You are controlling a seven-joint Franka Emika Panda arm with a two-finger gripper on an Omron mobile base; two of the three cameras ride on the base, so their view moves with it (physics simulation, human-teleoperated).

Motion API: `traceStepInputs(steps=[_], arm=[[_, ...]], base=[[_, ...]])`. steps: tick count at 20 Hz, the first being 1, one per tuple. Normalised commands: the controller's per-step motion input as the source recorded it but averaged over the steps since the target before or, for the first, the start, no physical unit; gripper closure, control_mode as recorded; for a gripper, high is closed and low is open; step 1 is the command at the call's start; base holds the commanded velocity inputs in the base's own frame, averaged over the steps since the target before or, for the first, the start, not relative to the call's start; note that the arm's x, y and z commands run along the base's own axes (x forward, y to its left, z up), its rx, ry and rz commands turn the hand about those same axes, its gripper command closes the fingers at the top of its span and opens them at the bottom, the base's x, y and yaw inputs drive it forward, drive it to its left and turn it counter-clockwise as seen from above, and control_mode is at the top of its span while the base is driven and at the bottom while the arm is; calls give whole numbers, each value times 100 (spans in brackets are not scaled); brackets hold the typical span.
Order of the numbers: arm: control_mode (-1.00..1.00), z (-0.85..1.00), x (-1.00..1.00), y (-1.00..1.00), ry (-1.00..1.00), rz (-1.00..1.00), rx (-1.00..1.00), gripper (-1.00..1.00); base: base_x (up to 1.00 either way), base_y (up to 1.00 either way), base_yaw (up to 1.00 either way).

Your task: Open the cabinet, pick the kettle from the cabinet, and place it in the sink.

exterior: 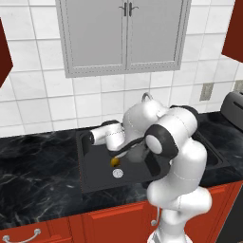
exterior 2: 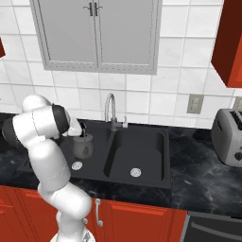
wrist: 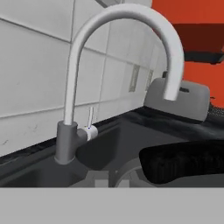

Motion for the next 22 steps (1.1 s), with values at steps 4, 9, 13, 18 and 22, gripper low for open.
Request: traceStepInputs(steps=[4,9,13,18,22], arm=[[-100,-31,8,0,-8,0,0,100],[-100,-34,-7,-1,-16,0,0,100],[-100,-22,-16,0,-14,-1,0,100],[-100,-11,-8,2,-15,-7,0,100],[-100,-2,-1,10,-11,-14,0,100]], base=[[0,0,0],[0,0,0],[0,0,0],[0,0,0],[0,0,0]])
